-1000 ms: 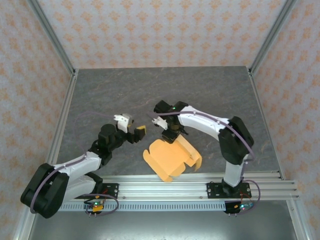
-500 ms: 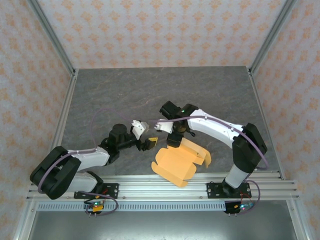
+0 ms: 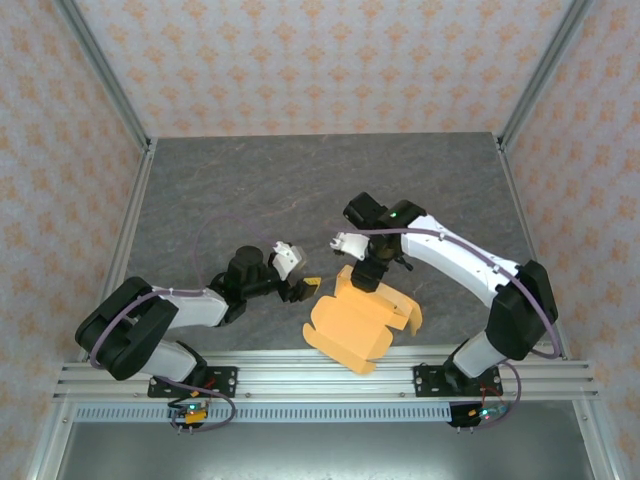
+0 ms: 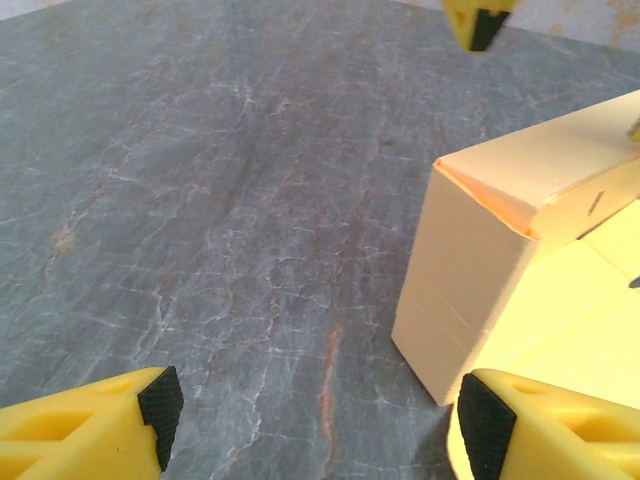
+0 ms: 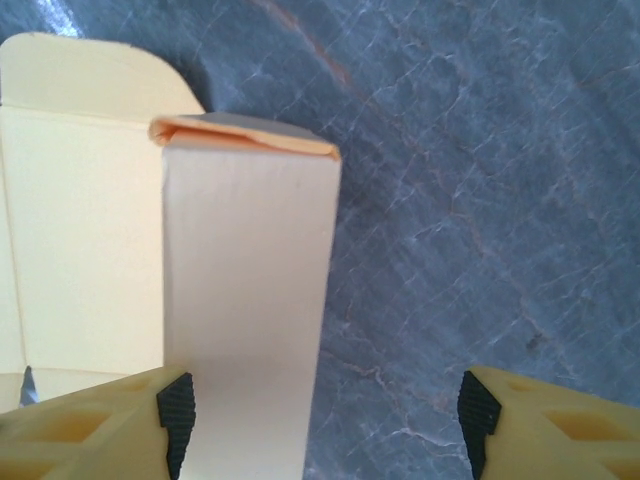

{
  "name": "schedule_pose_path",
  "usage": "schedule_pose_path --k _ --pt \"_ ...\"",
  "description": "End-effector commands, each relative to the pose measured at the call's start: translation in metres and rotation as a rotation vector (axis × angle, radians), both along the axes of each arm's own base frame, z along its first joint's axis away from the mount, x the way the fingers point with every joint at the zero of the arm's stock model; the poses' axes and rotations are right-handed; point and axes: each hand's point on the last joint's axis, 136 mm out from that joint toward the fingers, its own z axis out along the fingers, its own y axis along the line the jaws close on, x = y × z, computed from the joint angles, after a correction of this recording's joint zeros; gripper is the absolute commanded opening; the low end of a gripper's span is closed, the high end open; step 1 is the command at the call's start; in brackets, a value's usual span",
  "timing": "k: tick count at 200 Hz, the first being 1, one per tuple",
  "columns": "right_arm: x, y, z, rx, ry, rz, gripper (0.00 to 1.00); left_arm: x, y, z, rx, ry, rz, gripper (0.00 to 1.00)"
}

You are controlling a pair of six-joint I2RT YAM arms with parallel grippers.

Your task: Fold the paper box

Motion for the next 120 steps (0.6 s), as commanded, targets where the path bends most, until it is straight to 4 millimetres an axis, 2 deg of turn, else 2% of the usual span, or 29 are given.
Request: schedule_pose_path --k 1,31,66,98,120 --pt "-0.014 -0.004 -0.012 -0.029 0.085 -0.007 0.70 0.013 0.000 0.015 -0.007 -0.079 0.036 0.76" --pt "-0.015 0.000 -0.023 -0.059 0.142 -0.002 0.66 0.015 0.005 0.015 0.006 -0.084 0.068 0.76" --pt "-0.011 0.006 -0.025 -0.047 0.146 0.003 0.65 0.018 0.015 0.019 0.031 -0.095 0.123 0.76" --pt "-0.002 0.012 -0.030 -0.056 0.103 0.023 0.53 0.022 0.027 0.026 0.040 -0.111 0.185 0.76" --pt "0.012 0.018 -0.028 -0.072 0.033 0.058 0.47 0.024 0.035 0.029 0.031 -0.115 0.224 0.76"
